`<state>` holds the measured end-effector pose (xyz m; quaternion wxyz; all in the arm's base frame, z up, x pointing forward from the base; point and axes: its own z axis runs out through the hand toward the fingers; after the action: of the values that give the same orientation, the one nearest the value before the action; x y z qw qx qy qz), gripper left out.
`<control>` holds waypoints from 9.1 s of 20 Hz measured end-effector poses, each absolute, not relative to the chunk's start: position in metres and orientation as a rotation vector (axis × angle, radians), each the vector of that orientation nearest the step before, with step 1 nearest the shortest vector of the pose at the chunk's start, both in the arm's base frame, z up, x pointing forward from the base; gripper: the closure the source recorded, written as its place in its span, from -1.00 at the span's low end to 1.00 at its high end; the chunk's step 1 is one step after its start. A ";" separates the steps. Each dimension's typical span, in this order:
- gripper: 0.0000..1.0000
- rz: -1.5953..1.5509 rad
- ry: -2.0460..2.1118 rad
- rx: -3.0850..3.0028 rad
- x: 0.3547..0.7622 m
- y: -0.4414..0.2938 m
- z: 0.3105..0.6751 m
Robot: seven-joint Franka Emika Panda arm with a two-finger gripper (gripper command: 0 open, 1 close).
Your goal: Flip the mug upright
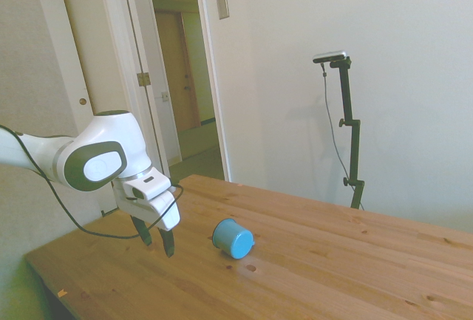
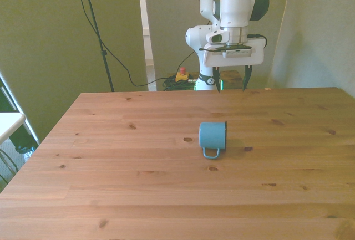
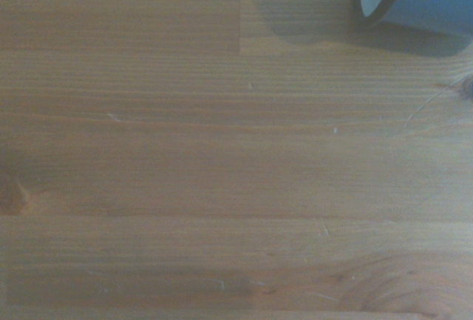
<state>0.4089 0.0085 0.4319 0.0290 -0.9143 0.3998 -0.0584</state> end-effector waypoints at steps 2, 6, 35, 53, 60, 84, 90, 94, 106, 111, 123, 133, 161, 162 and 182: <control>-1.00 -0.179 1.222 -2.827 0.409 0.007 0.431; -1.00 -0.252 1.213 -2.845 0.430 0.010 0.458; -1.00 -0.545 1.748 -3.271 0.610 0.078 0.421; -1.00 -0.676 1.991 -3.311 0.622 0.049 0.360; 1.00 -0.698 2.026 -3.305 0.624 0.042 0.355; 1.00 -0.748 2.075 -3.312 0.627 0.034 0.356; 1.00 -0.736 2.066 -3.324 0.628 0.034 0.348; 1.00 -0.736 2.062 -3.295 0.631 0.031 0.351; 1.00 -0.474 1.990 -2.884 0.643 0.005 0.399; 1.00 -0.389 1.900 -2.756 0.631 -0.028 0.429; 1.00 -0.253 1.787 -2.534 0.592 -0.073 0.442; 1.00 -0.091 1.748 -2.468 0.605 -0.070 0.408; -1.00 -0.097 1.835 -2.463 0.607 -0.039 0.364; -1.00 -0.099 1.837 -2.461 0.605 -0.040 0.365; -1.00 -0.243 1.589 -2.616 0.527 -0.061 0.489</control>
<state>0.5274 -0.0614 0.4887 0.0357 -0.8514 0.5173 -0.0789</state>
